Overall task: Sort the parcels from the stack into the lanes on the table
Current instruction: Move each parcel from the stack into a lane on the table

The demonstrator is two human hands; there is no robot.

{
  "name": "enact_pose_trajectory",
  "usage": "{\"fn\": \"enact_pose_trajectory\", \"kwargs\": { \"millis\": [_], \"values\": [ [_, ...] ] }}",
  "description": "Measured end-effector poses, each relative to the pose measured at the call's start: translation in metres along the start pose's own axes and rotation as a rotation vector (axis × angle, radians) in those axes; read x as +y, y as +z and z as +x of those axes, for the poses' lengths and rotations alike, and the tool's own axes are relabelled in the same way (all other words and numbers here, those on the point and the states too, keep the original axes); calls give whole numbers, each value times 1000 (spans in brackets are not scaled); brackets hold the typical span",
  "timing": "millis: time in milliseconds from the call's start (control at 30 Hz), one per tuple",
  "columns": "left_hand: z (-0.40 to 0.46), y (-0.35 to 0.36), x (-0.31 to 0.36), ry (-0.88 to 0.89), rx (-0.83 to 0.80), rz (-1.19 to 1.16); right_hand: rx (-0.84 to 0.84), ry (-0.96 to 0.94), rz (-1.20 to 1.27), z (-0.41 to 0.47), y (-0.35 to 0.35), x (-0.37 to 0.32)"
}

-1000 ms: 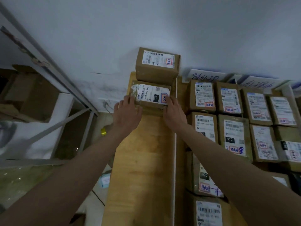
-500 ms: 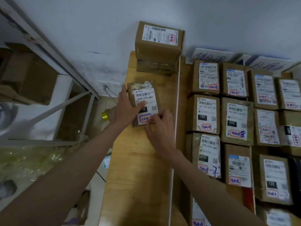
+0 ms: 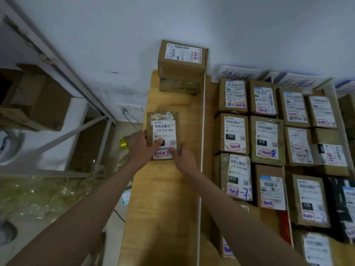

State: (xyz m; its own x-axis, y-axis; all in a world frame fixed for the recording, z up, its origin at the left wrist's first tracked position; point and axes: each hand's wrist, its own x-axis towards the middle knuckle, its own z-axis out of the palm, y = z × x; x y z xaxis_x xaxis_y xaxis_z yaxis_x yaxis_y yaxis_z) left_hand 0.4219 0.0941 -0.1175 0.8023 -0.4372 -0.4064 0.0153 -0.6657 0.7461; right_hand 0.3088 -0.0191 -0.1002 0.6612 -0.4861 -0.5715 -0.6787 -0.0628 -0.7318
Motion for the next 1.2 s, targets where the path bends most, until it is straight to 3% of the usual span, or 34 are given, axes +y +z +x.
{"fn": "enact_pose_trajectory", "kwargs": {
  "millis": [133,533,933,1200],
  "values": [
    [-25,-19,7,28,-68,160,-23,47,-40,-19,-11,-9],
    [-113,-59,92,506,111,775,199,-22,69,-123,-79,-37],
    [-205,46,164,856,46,889,529,97,169,-256,-193,58],
    [-273,149,190,958,-11,984,657,171,288,-334,-253,157]
  ]
}}
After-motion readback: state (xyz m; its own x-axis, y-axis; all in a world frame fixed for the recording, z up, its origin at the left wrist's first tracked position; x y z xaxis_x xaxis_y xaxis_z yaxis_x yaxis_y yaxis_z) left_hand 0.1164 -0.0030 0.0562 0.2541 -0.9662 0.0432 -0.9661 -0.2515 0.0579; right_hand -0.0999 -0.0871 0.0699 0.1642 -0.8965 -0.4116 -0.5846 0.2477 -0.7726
